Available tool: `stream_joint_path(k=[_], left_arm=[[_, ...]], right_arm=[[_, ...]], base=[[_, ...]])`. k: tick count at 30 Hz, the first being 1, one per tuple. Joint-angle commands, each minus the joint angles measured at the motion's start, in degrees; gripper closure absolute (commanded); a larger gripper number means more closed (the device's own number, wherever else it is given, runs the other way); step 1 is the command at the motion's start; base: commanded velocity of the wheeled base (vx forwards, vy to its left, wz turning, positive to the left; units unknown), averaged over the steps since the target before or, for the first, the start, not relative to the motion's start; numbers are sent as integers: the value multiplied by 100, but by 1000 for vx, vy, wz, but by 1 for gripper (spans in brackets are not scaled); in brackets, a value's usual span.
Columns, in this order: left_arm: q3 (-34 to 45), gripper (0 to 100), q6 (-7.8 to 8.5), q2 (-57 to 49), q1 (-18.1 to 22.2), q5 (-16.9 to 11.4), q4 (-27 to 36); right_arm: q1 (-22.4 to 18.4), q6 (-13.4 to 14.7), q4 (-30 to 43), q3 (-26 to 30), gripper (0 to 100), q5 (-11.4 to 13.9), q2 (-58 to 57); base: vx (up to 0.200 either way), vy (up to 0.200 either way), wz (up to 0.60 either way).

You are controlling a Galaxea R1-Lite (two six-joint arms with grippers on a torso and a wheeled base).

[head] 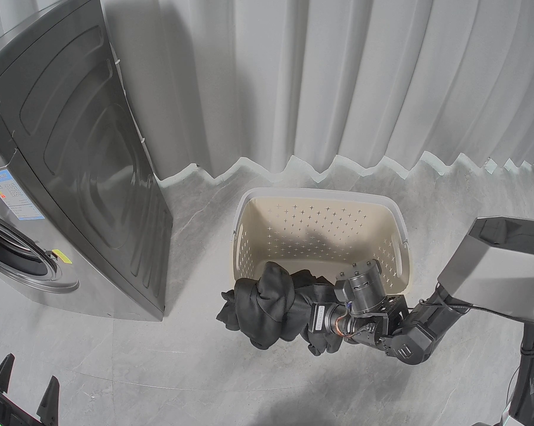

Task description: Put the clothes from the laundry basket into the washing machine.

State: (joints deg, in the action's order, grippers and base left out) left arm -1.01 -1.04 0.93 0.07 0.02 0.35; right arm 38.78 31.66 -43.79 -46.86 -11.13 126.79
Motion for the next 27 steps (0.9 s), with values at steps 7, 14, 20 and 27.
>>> stream_joint_path(k=[7,14,20,27], left_arm=[[101,0,-2,-84,1,15,0],[92,0,-2,-84,1,24,0],[101,0,-2,-93,1,24,0],[101,0,-2,-84,1,33,0]], right_arm=[[95,25,-7,265,100,6,-489],[112,-2,-376,283,100,-3,-155],[104,-2,-411,318,100,-3,-58],[7,-72,-288,599,100,-65,-146]], base=[[0,0,0],[0,0,0],[0,0,0],[0,0,0]])
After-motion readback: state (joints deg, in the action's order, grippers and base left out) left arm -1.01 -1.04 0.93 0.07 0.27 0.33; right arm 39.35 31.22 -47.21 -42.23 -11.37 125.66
